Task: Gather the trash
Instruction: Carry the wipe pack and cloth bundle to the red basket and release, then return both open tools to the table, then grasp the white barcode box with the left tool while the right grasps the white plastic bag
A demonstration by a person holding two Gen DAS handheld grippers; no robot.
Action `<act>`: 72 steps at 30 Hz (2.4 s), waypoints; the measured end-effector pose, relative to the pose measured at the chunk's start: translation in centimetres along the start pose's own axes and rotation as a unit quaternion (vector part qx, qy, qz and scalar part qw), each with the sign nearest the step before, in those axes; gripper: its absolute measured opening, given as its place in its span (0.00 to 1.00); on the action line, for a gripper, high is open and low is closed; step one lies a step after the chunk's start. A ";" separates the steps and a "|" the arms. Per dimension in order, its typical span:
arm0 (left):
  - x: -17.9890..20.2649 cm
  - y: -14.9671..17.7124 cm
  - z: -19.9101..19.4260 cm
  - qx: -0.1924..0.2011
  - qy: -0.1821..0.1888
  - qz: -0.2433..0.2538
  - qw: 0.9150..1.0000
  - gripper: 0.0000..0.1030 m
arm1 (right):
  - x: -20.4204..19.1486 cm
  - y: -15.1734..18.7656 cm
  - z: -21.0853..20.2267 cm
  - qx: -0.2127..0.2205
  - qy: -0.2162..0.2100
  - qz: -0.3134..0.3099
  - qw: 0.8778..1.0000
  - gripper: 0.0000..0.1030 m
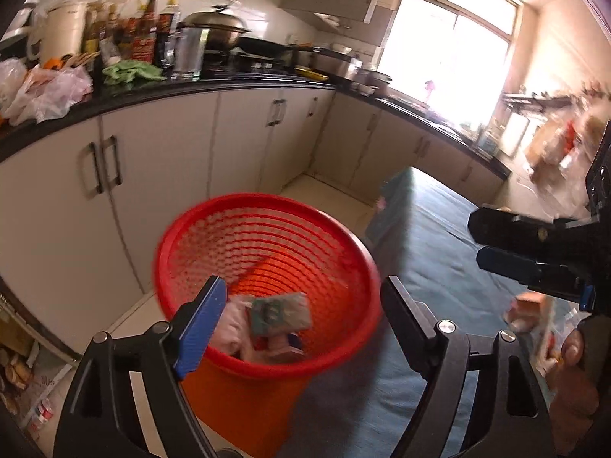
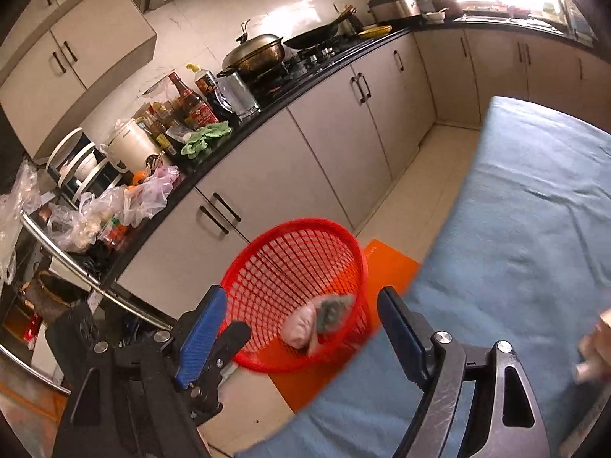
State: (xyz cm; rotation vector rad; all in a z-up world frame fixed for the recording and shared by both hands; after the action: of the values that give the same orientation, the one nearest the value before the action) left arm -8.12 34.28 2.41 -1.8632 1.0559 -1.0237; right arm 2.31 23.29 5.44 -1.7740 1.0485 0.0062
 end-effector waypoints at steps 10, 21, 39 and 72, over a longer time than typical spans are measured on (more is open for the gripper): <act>9.3 3.8 -0.9 -0.038 0.075 0.049 0.995 0.79 | 6.7 3.5 -9.8 0.041 0.049 0.014 0.998 0.82; 19.5 7.7 -1.1 -0.079 0.133 0.117 0.981 0.80 | 17.6 6.3 -22.2 0.111 0.145 0.077 0.980 0.82; 29.2 10.8 4.1 -0.148 0.174 0.157 0.961 0.79 | 36.0 6.2 -36.6 0.194 0.327 0.236 0.894 0.72; 33.6 9.9 3.3 -0.066 0.240 0.150 0.957 0.16 | 32.5 5.3 -36.5 0.279 0.395 0.098 0.870 0.34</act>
State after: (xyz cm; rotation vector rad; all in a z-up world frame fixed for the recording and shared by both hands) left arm 3.26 1.03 1.54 -1.5174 1.6709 -1.2760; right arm 2.79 -25.87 3.92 -1.1149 1.5988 -0.8797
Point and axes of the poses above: each gripper's, at about its wrist camera, not at the fingertips, and z roughly the way its jaws point, x to its right, y to its underside, the point moved 6 cm from there along z, roughly the way its jaws point, and after that the axes turned 13 degrees about x, right-handed, at the moved point
